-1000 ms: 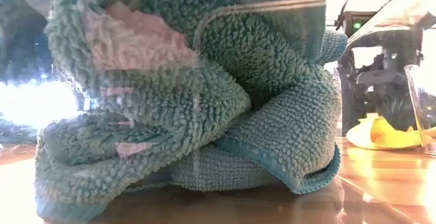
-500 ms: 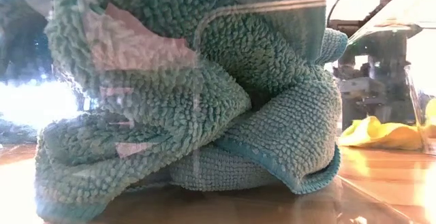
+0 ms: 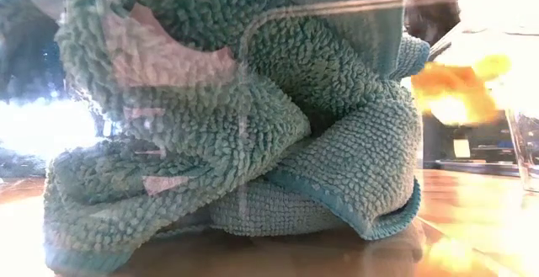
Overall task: Sort microfiber towel by color & place in baskets
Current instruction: Put the yellow towel into the right transparent bin
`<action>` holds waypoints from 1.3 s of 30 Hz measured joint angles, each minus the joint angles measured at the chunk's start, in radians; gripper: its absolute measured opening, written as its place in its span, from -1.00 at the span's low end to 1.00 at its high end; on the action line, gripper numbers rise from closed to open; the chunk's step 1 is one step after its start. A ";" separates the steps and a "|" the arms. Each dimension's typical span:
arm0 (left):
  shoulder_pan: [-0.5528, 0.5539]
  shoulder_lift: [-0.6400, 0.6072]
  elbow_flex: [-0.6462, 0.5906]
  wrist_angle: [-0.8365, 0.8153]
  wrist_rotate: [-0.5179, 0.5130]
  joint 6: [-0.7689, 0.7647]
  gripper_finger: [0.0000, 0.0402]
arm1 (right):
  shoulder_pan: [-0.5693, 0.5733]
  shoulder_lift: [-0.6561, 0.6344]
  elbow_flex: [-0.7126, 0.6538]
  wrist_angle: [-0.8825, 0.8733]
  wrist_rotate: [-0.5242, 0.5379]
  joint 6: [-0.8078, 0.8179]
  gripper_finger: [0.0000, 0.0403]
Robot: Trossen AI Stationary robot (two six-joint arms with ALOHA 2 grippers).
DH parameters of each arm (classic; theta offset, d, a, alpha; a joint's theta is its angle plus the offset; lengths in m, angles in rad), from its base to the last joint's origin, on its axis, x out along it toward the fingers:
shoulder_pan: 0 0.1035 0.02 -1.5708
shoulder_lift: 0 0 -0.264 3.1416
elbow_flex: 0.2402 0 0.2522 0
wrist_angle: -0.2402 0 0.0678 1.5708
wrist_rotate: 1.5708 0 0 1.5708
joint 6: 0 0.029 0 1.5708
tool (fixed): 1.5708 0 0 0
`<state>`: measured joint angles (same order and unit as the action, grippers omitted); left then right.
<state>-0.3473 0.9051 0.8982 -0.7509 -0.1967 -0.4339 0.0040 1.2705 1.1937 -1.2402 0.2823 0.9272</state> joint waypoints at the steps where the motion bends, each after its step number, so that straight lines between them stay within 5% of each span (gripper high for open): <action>1: 0.000 0.000 0.000 0.000 0.000 0.000 -0.35 | 0.022 0.000 0.044 -0.031 0.017 0.013 -0.97; 11: 0.000 0.000 0.000 0.002 0.000 0.000 -0.35 | 0.333 0.045 0.327 -0.102 0.055 0.062 -0.99; 18: 0.000 0.000 0.000 0.024 0.000 0.000 -0.35 | 0.577 0.198 0.422 -0.294 -0.029 0.157 -0.99; 27: 0.000 0.000 0.000 0.024 0.000 0.000 -0.35 | 0.773 0.326 0.361 -0.298 -0.215 0.213 -0.99; 39: 0.000 0.000 0.000 0.023 0.000 0.000 -0.35 | 0.850 0.356 0.089 0.000 -0.218 0.175 -0.99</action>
<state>-0.3473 0.9050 0.8978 -0.7275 -0.1970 -0.4343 0.8536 1.6264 1.2832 -1.2402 0.0642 1.1021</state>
